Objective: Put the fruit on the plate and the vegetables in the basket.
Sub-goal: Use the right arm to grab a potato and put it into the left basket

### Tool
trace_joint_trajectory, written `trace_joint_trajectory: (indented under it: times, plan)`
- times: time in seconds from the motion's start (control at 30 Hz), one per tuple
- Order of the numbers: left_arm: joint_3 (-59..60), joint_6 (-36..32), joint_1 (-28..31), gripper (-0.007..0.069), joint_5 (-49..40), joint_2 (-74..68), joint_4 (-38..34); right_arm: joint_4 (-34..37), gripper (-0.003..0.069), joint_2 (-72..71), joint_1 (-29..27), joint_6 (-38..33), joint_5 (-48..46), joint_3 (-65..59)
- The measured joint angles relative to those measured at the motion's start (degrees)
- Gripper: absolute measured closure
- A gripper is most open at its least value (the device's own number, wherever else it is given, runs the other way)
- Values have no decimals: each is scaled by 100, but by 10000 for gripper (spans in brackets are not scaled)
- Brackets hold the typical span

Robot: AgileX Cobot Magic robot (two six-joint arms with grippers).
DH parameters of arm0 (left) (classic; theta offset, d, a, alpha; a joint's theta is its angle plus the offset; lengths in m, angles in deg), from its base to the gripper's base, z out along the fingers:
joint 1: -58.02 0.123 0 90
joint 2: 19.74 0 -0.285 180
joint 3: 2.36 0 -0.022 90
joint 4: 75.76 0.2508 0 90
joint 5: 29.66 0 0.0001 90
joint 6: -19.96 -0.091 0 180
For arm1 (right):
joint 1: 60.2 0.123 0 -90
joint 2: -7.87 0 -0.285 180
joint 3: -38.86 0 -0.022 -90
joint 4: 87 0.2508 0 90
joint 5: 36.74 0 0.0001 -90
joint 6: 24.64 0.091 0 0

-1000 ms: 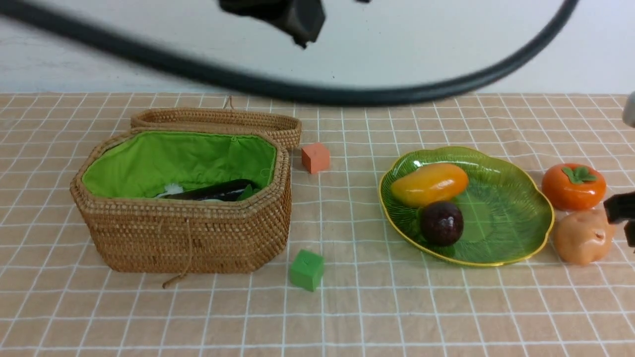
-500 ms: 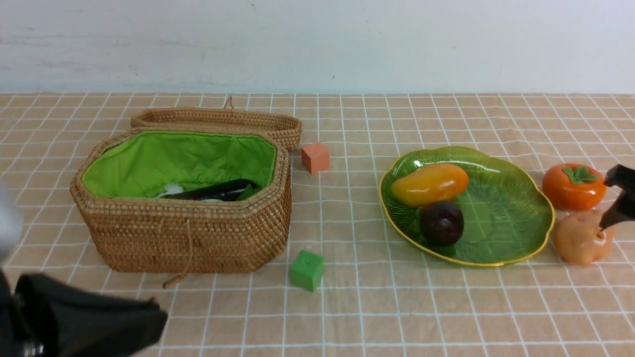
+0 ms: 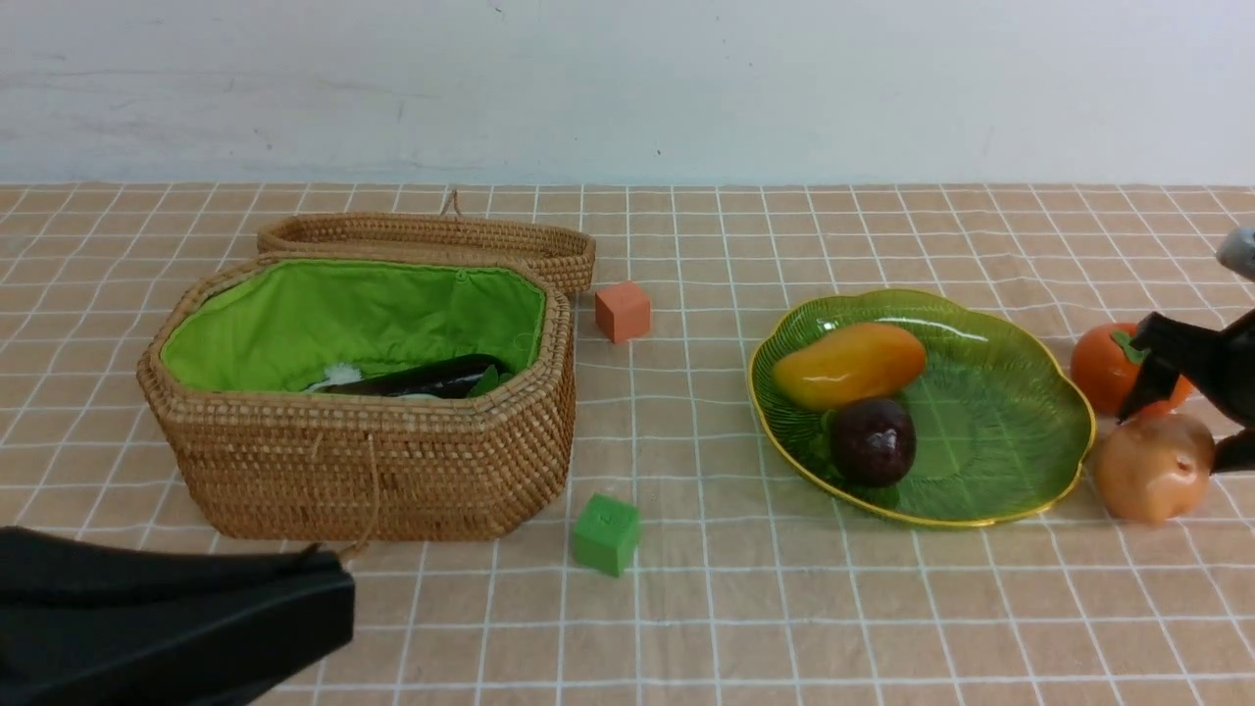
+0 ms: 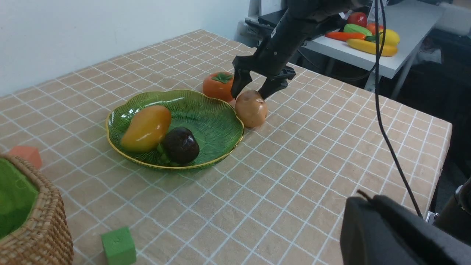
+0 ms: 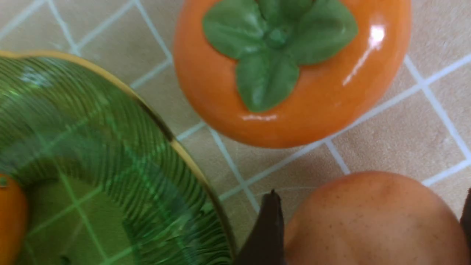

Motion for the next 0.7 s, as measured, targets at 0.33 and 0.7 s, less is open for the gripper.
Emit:
trace_joint_trajectory:
  times: [0.33,0.7]
  plan:
    - [0,0,0,638,-119,0,-35,-155,92,191,0,-18,-115,82]
    - [0,288,0,638,-112,0,517,-498,96,-66,0,-663,-1130,153]
